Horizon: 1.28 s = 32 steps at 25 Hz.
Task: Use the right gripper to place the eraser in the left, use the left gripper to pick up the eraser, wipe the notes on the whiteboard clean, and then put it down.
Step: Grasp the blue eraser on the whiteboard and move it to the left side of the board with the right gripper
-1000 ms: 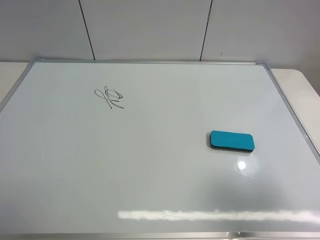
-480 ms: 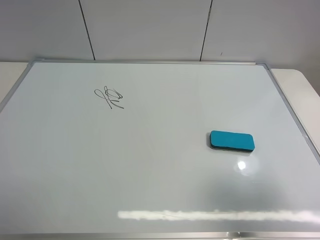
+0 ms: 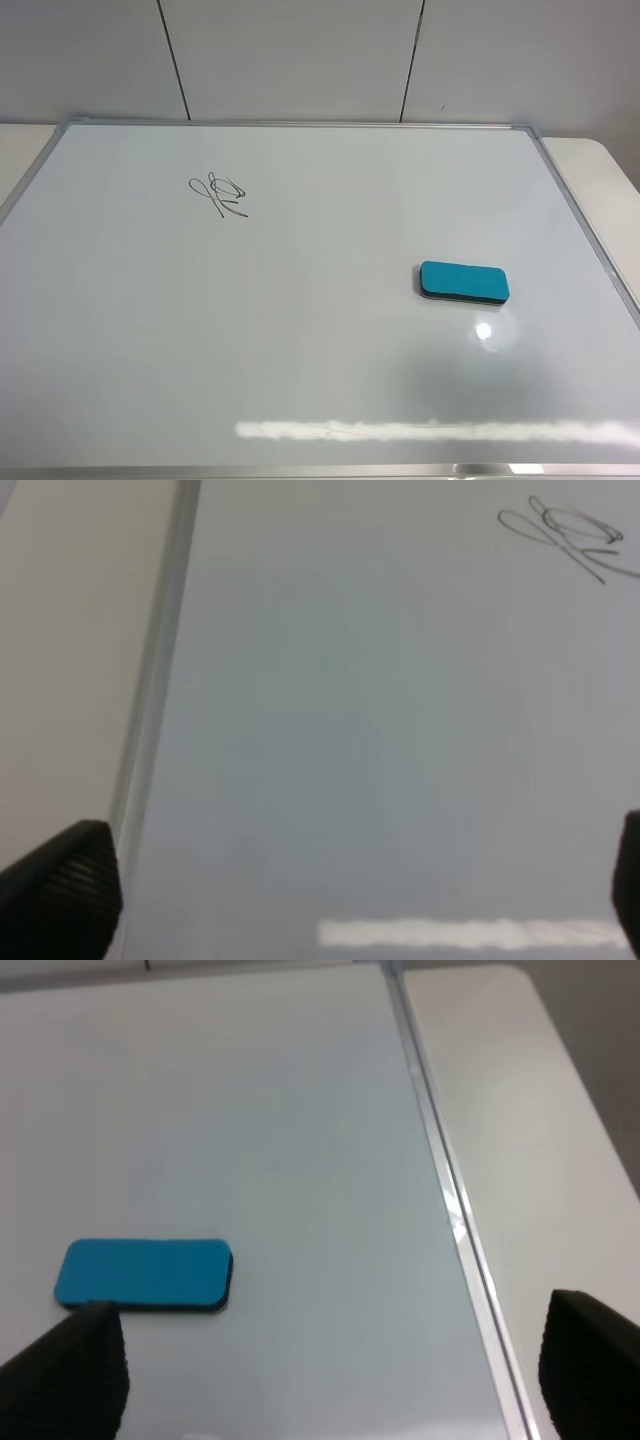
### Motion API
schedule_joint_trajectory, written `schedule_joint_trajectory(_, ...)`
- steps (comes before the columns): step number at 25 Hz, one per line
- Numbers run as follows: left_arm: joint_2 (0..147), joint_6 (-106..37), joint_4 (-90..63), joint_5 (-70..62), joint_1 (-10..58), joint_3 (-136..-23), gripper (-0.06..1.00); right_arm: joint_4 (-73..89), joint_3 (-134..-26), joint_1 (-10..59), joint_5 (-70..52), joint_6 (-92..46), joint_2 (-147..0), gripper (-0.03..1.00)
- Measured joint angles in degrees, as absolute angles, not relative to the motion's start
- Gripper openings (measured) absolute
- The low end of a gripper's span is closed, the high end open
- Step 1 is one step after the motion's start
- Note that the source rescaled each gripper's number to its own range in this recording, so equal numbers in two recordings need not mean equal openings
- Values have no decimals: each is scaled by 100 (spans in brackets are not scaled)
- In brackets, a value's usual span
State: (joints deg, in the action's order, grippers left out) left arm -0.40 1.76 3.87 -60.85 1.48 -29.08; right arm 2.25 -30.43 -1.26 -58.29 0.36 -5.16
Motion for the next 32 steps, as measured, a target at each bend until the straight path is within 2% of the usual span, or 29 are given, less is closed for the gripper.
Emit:
schedule_joint_trajectory(6,-40,176,387,-6085,148,-2908,100,1090,-3055,-126,-5725,-533,-2365,80)
schedule_joint_trajectory(11,-40,176,392,-6085,148,-2908,100,2083,-3055,-126,-5141,-1450,-3847,70)
schedule_joint_trajectory(14,-40,176,392,-6085,148,-2908,100,2637,-3055,-126,-4723,-1914,-4590,52)
schedule_joint_trajectory(17,-40,176,392,-6085,148,-2908,100,3132,-3055,-126,-4553,-2404,-5255,16)
schedule_joint_trajectory(19,-40,176,392,-6085,148,-2908,100,3427,-3055,-126,-4428,-2788,-5559,6)
schedule_joint_trajectory(22,-40,176,386,-6085,148,-2908,100,3623,-3055,-22,-4138,-3173,-5964,1)
schedule_joint_trajectory(26,-40,176,386,-6085,148,-2908,100,3381,-3182,343,-3783,-3227,-6559,0)
schedule_joint_trajectory(32,-40,176,386,-6085,148,-2908,100,2347,-3821,831,-3721,-2471,-7408,0)
